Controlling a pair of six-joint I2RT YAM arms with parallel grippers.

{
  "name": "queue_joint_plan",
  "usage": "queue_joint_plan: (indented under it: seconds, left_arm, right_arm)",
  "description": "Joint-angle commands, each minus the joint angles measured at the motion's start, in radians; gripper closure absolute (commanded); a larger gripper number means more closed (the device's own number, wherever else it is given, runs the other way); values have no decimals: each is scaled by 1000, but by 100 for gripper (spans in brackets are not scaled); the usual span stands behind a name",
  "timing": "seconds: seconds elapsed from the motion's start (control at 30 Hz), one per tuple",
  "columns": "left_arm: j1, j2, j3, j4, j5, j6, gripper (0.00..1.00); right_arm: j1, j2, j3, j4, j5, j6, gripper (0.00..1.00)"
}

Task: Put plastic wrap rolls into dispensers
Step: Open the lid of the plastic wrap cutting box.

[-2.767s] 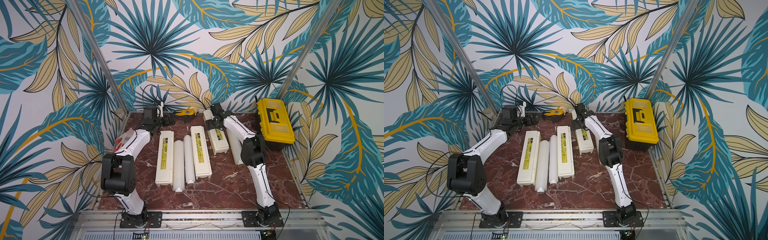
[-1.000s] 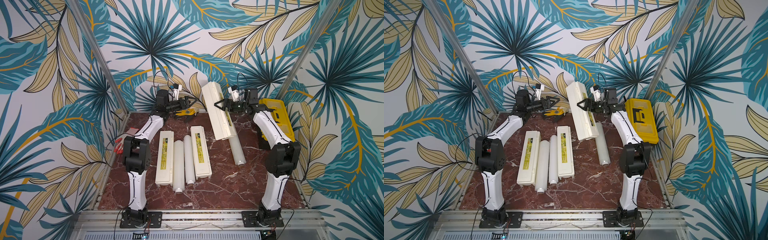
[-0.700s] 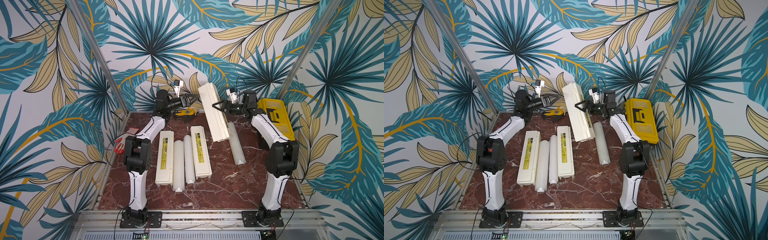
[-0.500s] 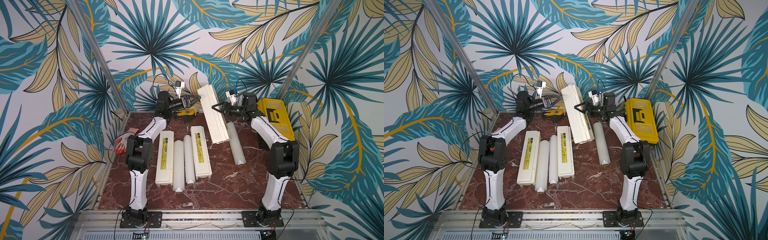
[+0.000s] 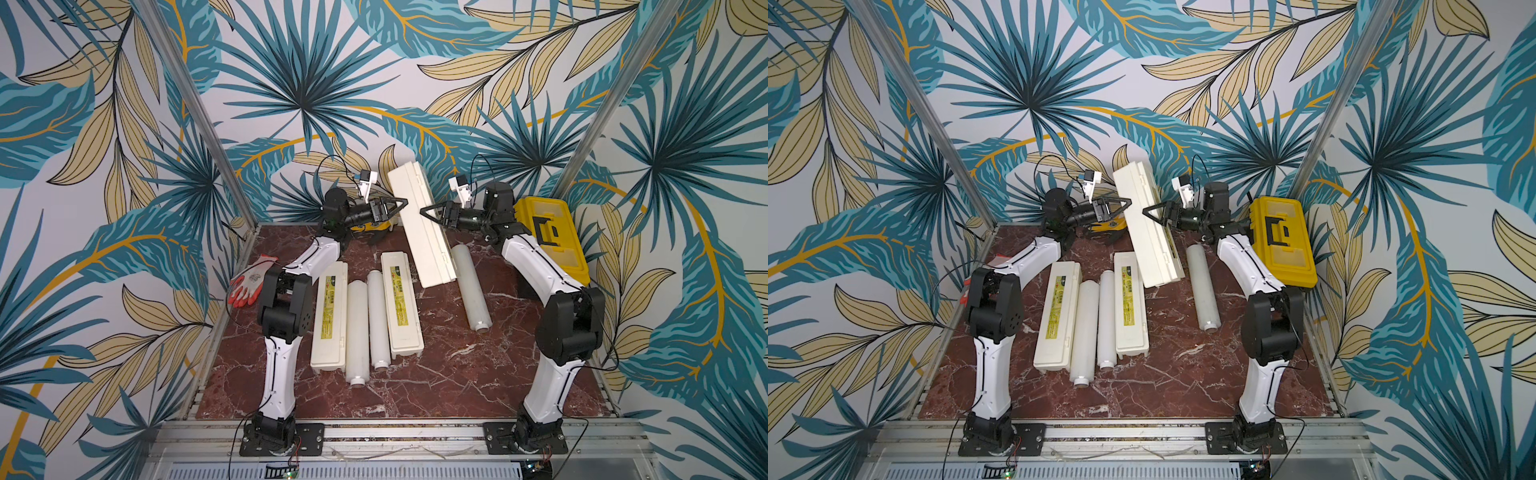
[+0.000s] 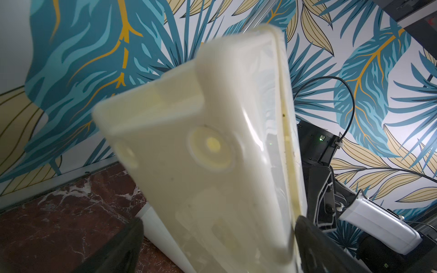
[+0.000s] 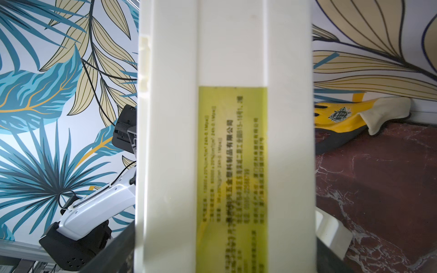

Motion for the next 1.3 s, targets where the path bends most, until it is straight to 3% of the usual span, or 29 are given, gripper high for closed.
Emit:
queue_joint_plan:
  seconds: [0.0,0.17,0.3,0.4,0.53,0.67,0.73,1.07,1.27]
  left_arm:
    - [-20,-51,-24,15,35,30,1]
    - [-20,-37,-2,14,38,26,0]
    - [-14,-14,22,14,16,16,15]
    - [-19,13,45,15,6,-20,16]
    - [-35,14,35,-5,-24,-6,11]
    - [-44,1,38,-161,-69,73,7]
    - [-51,0,40,-198,-75,93,0]
    - [-102,-15,82,-491,-180,245,0]
    - [-120,2,104,-636,-221,272,0]
  right_arm:
    - [21,-29,-7,65,-86,-4,36]
    - [32,-10,-6,96,-145,36,37]
    - [43,-5,-9,73,-146,23,37]
    - [57,1,5,41,-141,-4,37]
    - [68,10,28,-10,-131,-43,38]
    - [70,10,28,-26,-128,-63,39]
    - [72,13,31,-33,-129,-71,39]
    - [81,50,98,-169,-86,-161,42]
    - [84,71,113,-244,-40,-171,43]
